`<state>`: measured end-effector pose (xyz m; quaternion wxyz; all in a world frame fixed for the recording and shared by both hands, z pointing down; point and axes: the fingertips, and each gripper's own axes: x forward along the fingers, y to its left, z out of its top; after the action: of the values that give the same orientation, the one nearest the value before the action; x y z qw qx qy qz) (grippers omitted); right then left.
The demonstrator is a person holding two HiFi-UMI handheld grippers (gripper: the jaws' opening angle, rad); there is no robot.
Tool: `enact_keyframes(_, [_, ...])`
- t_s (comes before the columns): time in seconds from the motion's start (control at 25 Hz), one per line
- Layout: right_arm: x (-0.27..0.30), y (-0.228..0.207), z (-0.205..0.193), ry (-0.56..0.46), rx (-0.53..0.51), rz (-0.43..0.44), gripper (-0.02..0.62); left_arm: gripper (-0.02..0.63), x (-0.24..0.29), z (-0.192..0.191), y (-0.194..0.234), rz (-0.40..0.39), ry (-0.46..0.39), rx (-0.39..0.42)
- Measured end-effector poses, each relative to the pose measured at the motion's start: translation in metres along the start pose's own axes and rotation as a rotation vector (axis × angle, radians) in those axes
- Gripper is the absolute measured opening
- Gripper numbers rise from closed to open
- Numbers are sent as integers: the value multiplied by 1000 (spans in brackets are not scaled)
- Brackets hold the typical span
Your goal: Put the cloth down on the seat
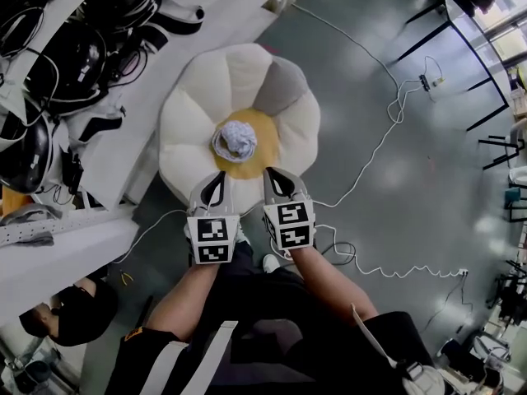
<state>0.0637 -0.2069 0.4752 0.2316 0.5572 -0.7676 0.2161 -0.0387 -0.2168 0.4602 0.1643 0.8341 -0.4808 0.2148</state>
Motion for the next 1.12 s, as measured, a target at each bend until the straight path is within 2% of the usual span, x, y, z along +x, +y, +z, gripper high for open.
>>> enact_keyframes(0.16, [-21, 0, -4, -14, -11, 12, 0, 0, -13, -3, -14, 25, -3, -22])
enact_keyframes(0.64, [-92, 2, 0, -116, -62, 51, 0, 0, -76, 10, -55, 87, -76, -15])
enact_keyframes(0.84, [-134, -2, -10, -146, -68, 50, 0, 0, -106, 14, -91, 64, -131, -29])
enact_keyframes(1.12, [-193, 0, -34, -183, -87, 68, 1, 0, -147, 8, -146, 44, -153, -15])
